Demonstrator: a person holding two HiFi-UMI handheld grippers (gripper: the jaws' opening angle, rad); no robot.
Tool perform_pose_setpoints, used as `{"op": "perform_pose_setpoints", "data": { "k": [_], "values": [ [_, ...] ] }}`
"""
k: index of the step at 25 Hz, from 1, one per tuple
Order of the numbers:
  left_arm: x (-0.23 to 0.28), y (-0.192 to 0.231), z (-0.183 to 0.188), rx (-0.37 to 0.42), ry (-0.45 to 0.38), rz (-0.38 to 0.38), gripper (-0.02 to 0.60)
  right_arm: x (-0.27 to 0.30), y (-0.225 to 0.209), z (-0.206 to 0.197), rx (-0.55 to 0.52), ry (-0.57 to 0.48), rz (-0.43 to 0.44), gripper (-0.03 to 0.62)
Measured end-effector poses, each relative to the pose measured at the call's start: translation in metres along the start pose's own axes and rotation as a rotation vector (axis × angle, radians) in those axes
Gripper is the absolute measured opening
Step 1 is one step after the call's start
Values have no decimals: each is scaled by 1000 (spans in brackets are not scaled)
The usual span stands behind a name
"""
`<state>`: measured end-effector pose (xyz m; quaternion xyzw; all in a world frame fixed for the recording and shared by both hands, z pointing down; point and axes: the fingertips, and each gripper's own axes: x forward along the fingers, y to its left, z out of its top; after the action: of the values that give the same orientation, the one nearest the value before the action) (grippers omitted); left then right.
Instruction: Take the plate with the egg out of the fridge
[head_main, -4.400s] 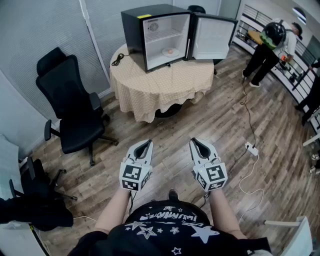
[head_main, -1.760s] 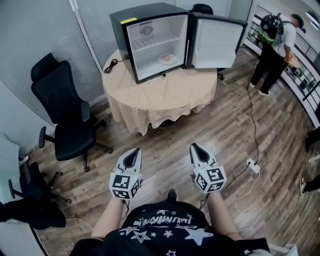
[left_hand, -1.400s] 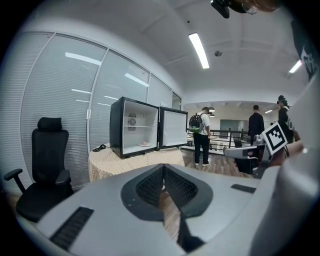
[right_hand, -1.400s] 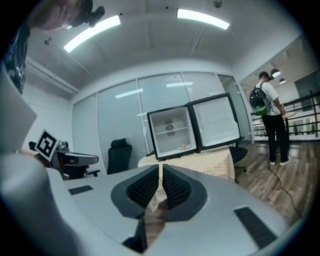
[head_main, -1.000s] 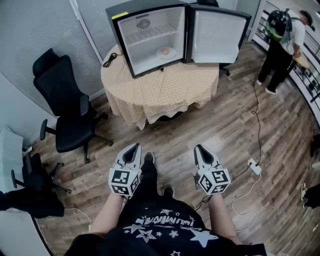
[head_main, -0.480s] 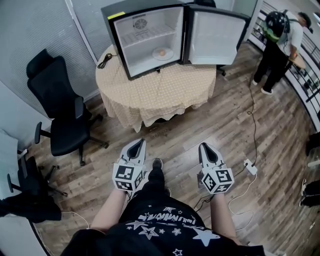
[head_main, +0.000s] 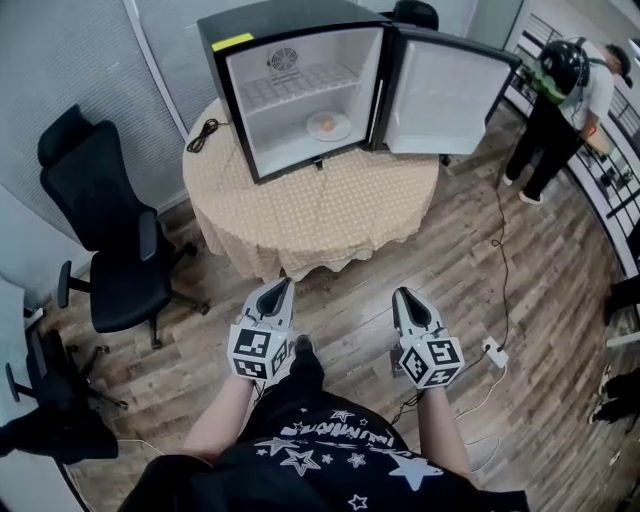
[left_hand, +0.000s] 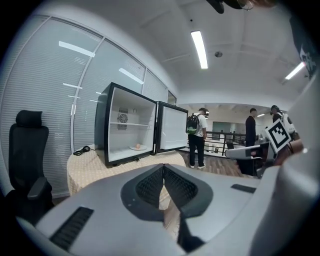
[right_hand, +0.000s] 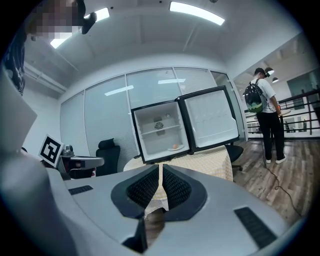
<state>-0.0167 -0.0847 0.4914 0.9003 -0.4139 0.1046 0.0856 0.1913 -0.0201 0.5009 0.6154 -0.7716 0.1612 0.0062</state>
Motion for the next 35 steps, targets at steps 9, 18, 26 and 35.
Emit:
{"op": "perform_pose_setpoints", "data": {
  "k": [9,18,26,35],
  "values": [
    [65,53,24,-5,-3,-29,9,90,-7,36,-2,-9,-1,38],
    [108,110,42,-37,-35,-30,9,152,-13,50,-7,1,-21,38],
    [131,132,37,-32,-9,-40,9,186,-15,52,26,-4,-32,38],
    [149,149,37,-50,7,51,9,235,-29,55,42,31,58,38]
  ]
}}
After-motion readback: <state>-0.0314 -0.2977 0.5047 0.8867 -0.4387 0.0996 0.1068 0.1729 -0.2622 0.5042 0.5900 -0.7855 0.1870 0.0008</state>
